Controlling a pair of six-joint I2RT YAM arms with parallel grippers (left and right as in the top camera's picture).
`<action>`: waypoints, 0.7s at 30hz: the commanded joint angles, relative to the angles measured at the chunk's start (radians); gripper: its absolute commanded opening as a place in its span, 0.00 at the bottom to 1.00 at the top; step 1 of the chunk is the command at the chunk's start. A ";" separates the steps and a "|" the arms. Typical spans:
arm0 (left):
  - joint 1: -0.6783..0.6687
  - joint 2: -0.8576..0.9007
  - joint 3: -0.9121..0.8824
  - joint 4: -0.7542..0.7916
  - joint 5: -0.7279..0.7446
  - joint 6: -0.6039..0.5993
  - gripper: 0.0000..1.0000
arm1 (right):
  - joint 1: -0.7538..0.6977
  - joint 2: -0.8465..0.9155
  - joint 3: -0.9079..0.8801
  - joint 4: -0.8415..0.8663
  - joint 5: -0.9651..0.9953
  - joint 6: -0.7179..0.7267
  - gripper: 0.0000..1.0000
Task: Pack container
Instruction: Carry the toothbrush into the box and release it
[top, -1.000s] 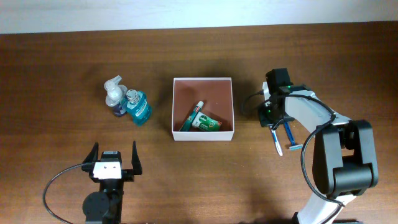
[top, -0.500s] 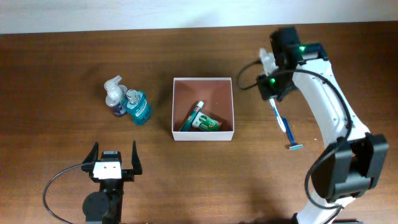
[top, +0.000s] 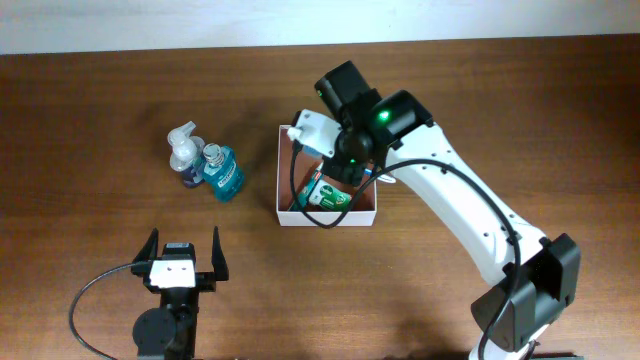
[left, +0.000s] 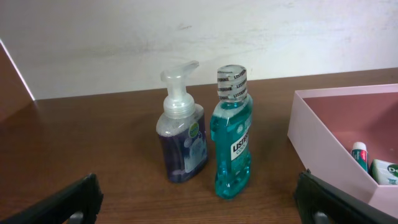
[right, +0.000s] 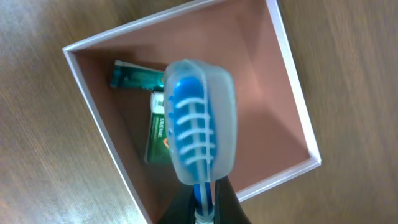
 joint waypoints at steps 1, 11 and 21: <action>0.006 -0.005 -0.007 0.002 0.014 0.012 0.99 | 0.015 0.038 -0.001 0.021 -0.010 -0.064 0.04; 0.006 -0.005 -0.007 0.002 0.014 0.012 0.99 | 0.015 0.107 -0.002 0.041 -0.070 -0.113 0.04; 0.006 -0.005 -0.007 0.002 0.014 0.012 0.99 | 0.023 0.113 -0.002 0.033 -0.129 -0.113 0.04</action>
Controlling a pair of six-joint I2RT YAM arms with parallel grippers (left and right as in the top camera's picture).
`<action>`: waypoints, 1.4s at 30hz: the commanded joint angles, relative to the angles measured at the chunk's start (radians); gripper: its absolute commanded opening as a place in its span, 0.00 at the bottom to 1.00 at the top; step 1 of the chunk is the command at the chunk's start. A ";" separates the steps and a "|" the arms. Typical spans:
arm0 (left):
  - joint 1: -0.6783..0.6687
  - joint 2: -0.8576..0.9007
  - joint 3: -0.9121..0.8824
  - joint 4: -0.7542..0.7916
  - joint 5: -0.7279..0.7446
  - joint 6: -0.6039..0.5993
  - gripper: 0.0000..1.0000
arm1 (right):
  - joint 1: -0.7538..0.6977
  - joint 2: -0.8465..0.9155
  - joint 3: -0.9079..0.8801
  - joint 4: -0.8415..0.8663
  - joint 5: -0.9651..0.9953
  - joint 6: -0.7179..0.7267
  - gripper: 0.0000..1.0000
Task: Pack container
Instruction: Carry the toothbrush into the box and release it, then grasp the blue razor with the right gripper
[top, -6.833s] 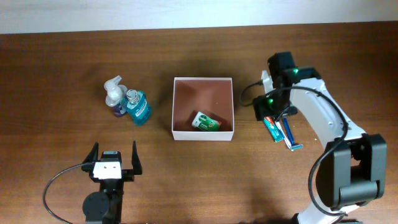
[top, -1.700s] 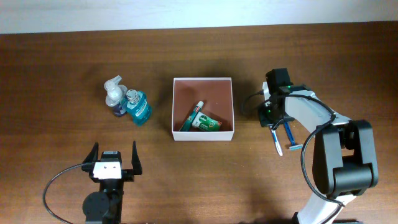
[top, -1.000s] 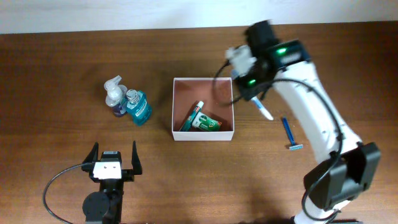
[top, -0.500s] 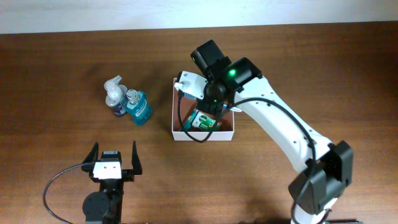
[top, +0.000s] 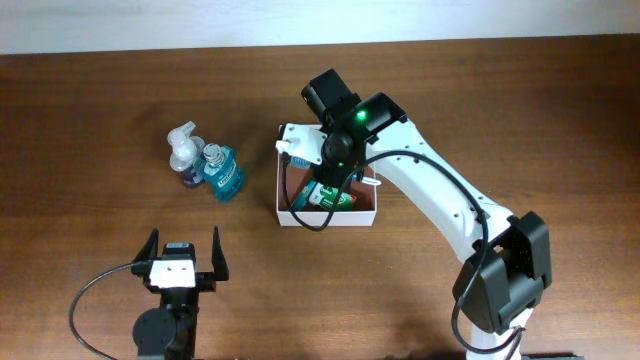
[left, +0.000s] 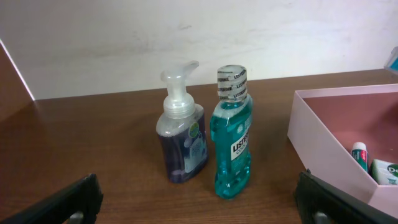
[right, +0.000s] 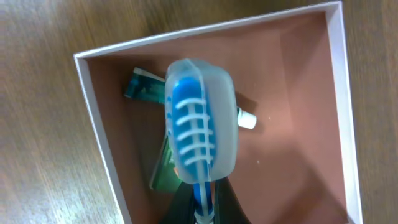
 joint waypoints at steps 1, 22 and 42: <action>0.006 -0.005 -0.007 0.002 0.014 0.012 0.99 | 0.014 0.009 0.000 -0.006 -0.039 -0.011 0.04; 0.006 -0.005 -0.007 0.002 0.014 0.012 0.99 | 0.014 -0.044 0.147 -0.184 -0.106 0.257 0.99; 0.006 -0.005 -0.007 0.002 0.014 0.012 0.99 | -0.620 -0.045 -0.027 -0.370 0.082 0.672 0.89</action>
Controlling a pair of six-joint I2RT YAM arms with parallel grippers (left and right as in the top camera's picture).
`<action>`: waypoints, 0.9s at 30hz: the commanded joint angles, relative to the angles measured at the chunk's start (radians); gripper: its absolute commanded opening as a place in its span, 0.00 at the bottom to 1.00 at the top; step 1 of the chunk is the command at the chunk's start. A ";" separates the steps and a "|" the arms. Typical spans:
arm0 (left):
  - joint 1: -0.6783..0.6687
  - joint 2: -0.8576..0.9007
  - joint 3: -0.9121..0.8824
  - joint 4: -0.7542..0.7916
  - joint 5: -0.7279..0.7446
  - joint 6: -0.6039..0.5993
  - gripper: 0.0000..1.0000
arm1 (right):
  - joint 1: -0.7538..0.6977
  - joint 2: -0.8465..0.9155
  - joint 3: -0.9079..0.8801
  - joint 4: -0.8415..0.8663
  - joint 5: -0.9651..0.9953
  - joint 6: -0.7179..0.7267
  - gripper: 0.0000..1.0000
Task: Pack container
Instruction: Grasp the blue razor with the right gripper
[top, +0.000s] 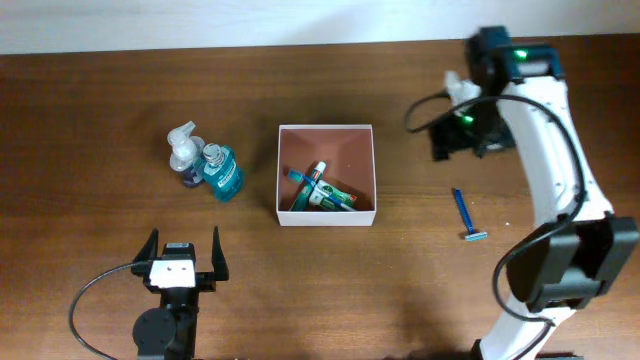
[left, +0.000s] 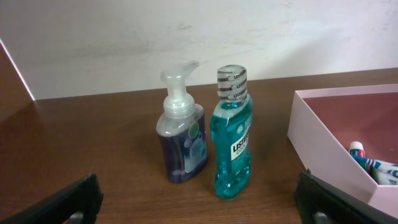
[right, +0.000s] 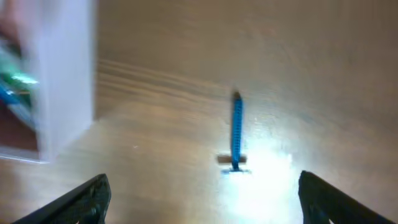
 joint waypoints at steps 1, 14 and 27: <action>0.006 -0.005 -0.007 0.002 0.014 0.012 1.00 | -0.079 -0.019 -0.156 0.047 -0.031 0.034 0.89; 0.006 -0.005 -0.007 0.002 0.014 0.012 1.00 | -0.098 -0.019 -0.591 0.397 -0.034 0.042 0.78; 0.006 -0.005 -0.007 0.002 0.014 0.012 0.99 | -0.098 -0.019 -0.736 0.606 0.016 0.060 0.47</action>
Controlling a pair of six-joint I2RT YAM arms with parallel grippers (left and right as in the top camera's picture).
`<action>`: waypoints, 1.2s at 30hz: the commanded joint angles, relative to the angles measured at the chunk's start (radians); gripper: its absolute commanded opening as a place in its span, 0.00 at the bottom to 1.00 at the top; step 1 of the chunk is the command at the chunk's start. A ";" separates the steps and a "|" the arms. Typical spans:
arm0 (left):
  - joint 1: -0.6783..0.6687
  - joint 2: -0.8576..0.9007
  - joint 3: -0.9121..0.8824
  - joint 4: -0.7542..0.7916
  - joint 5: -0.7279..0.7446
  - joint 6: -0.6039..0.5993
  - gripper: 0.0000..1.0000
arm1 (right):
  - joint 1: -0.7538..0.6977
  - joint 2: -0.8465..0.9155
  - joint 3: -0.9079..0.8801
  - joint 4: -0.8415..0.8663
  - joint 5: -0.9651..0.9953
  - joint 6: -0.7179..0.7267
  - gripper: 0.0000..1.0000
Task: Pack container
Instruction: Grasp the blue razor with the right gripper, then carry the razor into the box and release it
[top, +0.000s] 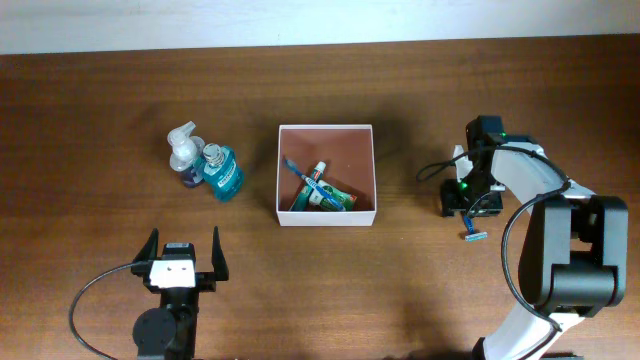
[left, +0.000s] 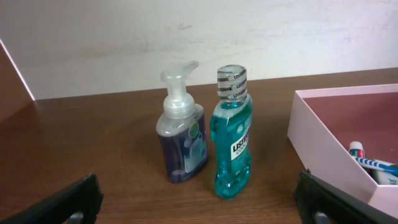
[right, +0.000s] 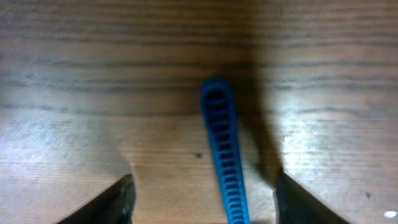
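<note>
The pink-lined white box (top: 325, 127) sits mid-table and holds a toothpaste tube (top: 328, 193) and a blue toothbrush (top: 297, 174). A blue razor (top: 473, 234) lies on the wood to its right. My right gripper (top: 467, 199) is low over it and open. In the right wrist view the ribbed blue handle (right: 222, 155) runs between the two dark fingers (right: 118, 200) without touching them. The left gripper (top: 183, 254) rests open near the front edge, holding nothing. In its wrist view it faces a soap pump bottle (left: 181, 138) and a teal mouthwash bottle (left: 232, 142).
The soap pump bottle (top: 183, 155) and mouthwash bottle (top: 222, 172) stand side by side left of the box. The box wall (left: 323, 152) shows at the right of the left wrist view. A pale wall runs along the table's far edge.
The right gripper was open and high near the table's back right, with the razor far below. Now it is down at the razor, open, fingers on either side of the handle. The left arm is unchanged.
At first my right gripper held a capped blue toothbrush above the box, then over the box's left part. Later the toothbrush lay in the box and the gripper was open at the far right. Now it stands open around the razor handle.
</note>
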 joint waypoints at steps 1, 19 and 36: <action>0.006 -0.005 -0.007 0.002 0.014 0.012 0.99 | 0.002 0.008 -0.026 0.006 0.007 0.003 0.38; 0.006 -0.005 -0.007 0.002 0.014 0.012 1.00 | 0.010 -0.011 0.229 -0.186 -0.113 -0.033 0.04; 0.006 -0.005 -0.007 0.002 0.014 0.012 1.00 | 0.505 -0.018 0.693 -0.380 -0.164 -0.534 0.04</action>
